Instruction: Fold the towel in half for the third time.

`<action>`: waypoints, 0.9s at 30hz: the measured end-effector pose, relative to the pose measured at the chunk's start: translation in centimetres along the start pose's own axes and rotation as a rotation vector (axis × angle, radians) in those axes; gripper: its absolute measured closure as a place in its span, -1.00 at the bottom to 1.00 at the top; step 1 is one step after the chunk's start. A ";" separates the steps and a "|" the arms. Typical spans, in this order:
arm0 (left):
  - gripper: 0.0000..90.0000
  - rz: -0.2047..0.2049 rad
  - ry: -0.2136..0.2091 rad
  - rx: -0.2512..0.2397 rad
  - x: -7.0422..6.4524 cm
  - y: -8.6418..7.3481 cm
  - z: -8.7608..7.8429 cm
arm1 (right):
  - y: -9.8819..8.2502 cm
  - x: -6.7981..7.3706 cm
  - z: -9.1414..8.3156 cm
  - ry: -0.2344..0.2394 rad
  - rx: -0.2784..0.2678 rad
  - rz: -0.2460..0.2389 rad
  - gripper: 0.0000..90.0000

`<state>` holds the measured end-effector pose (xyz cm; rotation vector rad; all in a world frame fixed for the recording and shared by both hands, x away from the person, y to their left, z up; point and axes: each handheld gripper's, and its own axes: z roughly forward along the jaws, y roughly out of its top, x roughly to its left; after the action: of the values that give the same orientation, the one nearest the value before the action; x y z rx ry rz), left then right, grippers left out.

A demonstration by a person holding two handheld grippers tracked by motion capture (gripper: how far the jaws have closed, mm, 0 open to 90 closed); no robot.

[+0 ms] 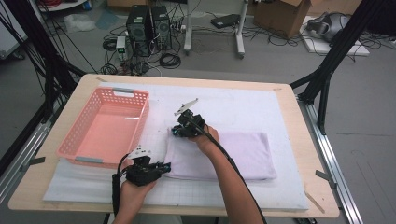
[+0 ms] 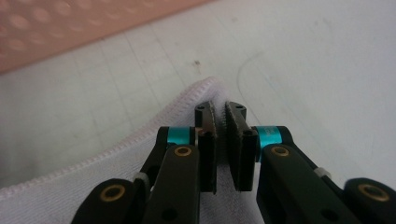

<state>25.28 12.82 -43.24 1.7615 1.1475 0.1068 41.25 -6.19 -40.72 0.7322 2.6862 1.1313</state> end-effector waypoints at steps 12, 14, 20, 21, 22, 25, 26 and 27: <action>0.81 0.037 -0.133 -0.123 -3.6 4.0 0.1 | 0.3 -1.0 -6.5 0.048 -0.195 0.030 0.87; 0.81 0.051 -0.146 -0.105 -4.4 4.5 1.1 | -0.1 -1.4 -7.4 0.041 -0.205 0.034 0.87; 0.81 0.082 -0.191 -0.081 -6.6 5.0 4.1 | -2.0 -2.6 -9.8 0.010 -0.209 0.057 0.87; 0.81 0.087 -0.191 -0.076 -6.9 5.0 4.6 | -2.3 -2.8 -10.1 0.000 -0.207 0.061 0.87; 0.81 0.092 -0.193 -0.071 -7.1 5.0 5.0 | -2.6 -3.1 -10.4 -0.008 -0.205 0.065 0.87; 0.80 0.086 -0.206 -0.061 -7.7 5.0 6.4 | -3.6 -3.7 -11.1 -0.029 -0.196 0.078 0.87; 0.80 0.083 -0.207 -0.057 -7.9 5.0 6.8 | -3.9 -3.9 -11.3 -0.038 -0.193 0.078 0.87; 0.80 0.087 -0.211 -0.052 -8.1 5.1 7.3 | -4.2 -4.1 -11.5 -0.049 -0.189 0.082 0.87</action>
<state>27.96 1.63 -39.74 1.7314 0.9095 0.0024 39.68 -18.02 -35.75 0.8321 2.4865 1.3454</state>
